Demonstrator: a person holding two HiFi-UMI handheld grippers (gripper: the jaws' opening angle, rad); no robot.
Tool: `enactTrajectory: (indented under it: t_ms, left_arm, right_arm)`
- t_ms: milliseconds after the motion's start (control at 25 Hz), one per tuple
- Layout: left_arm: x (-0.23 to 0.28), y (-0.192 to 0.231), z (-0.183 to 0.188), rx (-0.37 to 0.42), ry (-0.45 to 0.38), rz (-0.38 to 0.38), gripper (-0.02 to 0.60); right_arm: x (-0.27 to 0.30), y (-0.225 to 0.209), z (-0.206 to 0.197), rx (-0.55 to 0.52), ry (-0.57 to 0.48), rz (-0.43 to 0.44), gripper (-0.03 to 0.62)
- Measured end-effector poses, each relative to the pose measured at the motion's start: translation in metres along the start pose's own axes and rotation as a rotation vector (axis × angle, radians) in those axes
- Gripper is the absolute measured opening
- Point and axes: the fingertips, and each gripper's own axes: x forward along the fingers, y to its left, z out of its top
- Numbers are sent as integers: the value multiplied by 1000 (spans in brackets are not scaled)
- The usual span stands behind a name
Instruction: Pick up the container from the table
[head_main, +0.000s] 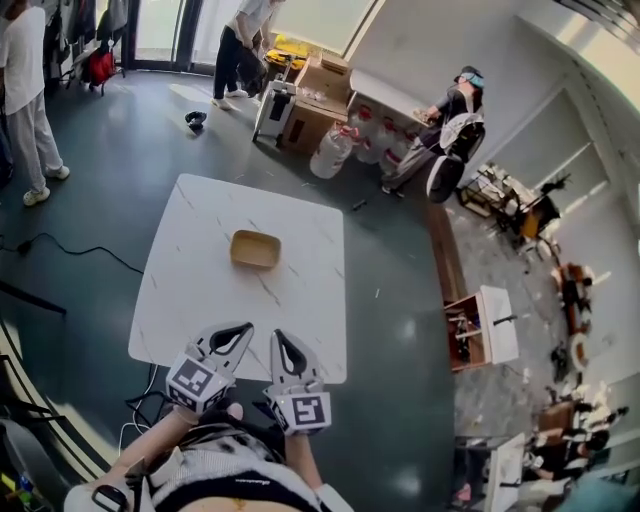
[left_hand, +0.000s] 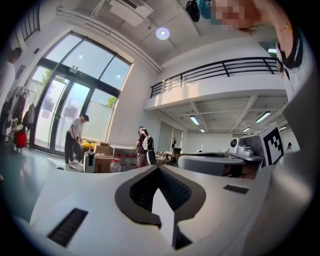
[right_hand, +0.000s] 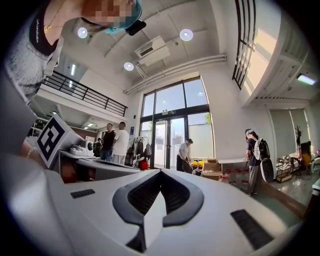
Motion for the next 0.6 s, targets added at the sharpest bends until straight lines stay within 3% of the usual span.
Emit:
enactTrajectory:
  t_ms: [240,600]
  left_arm:
    - [24,45,10,11,11,-21,-2]
    - [42,117,-15,-9,49,-31,-2]
  right_arm:
    - [52,-10,5,-6,7,-15,-5]
    - [130,-3,-14,-3,87,12,-5]
